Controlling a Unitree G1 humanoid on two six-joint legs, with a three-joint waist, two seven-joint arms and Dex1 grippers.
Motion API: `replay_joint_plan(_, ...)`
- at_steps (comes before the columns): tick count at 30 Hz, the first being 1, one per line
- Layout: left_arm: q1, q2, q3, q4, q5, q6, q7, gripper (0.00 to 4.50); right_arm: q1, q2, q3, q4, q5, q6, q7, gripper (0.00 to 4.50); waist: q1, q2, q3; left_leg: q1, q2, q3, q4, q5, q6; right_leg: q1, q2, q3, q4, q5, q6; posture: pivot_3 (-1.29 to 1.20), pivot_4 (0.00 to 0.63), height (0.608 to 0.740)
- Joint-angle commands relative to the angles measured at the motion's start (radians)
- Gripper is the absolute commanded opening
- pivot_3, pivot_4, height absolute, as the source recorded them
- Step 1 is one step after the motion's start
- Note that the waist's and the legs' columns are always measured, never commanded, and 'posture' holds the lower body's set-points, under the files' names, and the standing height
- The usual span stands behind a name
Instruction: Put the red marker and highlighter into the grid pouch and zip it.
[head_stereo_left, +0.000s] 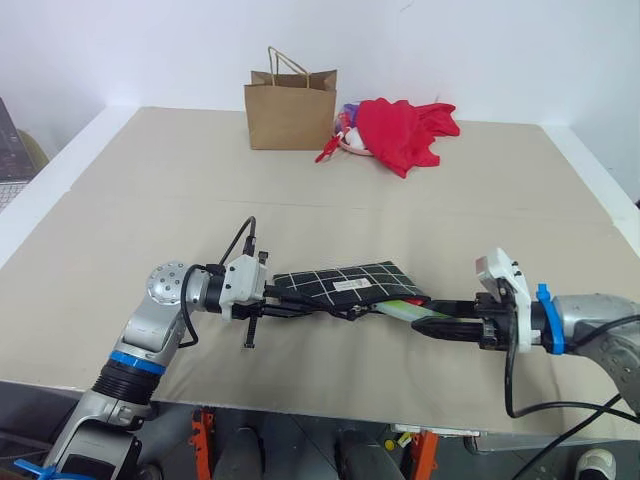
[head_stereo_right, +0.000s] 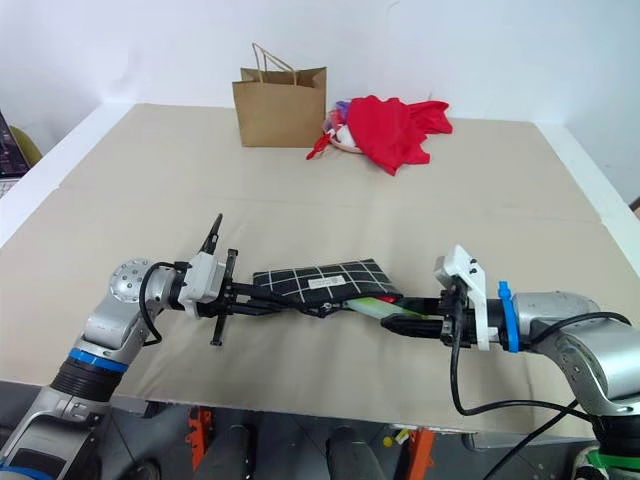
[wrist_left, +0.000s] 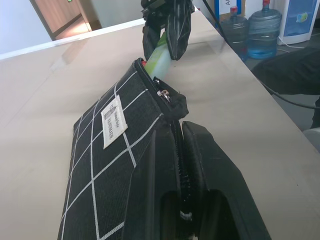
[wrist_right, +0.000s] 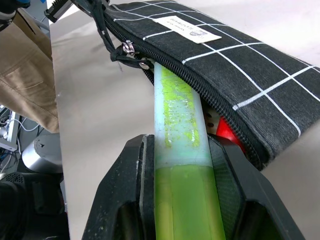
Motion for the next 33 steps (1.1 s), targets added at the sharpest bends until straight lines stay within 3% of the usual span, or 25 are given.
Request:
replay_joint_plan(1,-0.008,-0.002,0.008,-0.032,-0.014,-0.011,0.002,0.0,-0.04,0.012,0.019,-0.017,-0.003,-0.008,0.008,1.12,0.0,0.0,0.0,0.0,0.0,0.0,0.0,0.0,0.0,0.0,0.0,0.0,0.0,0.0,0.0,0.0,0.15,0.74)
replay_joint_plan(17,0.001,-0.015,0.003,-0.046,-0.014,-0.001,0.014,0.0,-0.162,0.112,0.104,-0.034,-0.022,0.018,-0.054,1.12,-0.001,0.0,0.0,0.0,0.0,0.0,0.0,0.0,0.0,0.0,0.0,0.0,0.0,0.0,0.0,0.0,0.15,0.74)
replay_joint_plan(24,0.006,-0.015,0.004,-0.053,-0.015,0.009,0.02,0.0,-0.155,0.12,0.094,-0.045,-0.04,-0.02,-0.03,4.34,0.0,0.0,0.0,0.0,0.0,0.0,0.0,0.0,0.0,0.0,0.0,0.0,0.0,0.0,0.0,0.0,0.15,0.74)
replay_joint_plan(33,0.007,0.011,0.025,-0.042,-0.018,0.021,0.029,0.0,0.081,-0.033,-0.166,-0.059,0.128,0.054,0.142,4.43,0.009,0.0,0.0,-0.001,0.0,0.0,0.0,0.0,0.0,0.0,0.0,-0.001,0.0,0.0,0.0,0.0,0.15,0.74)
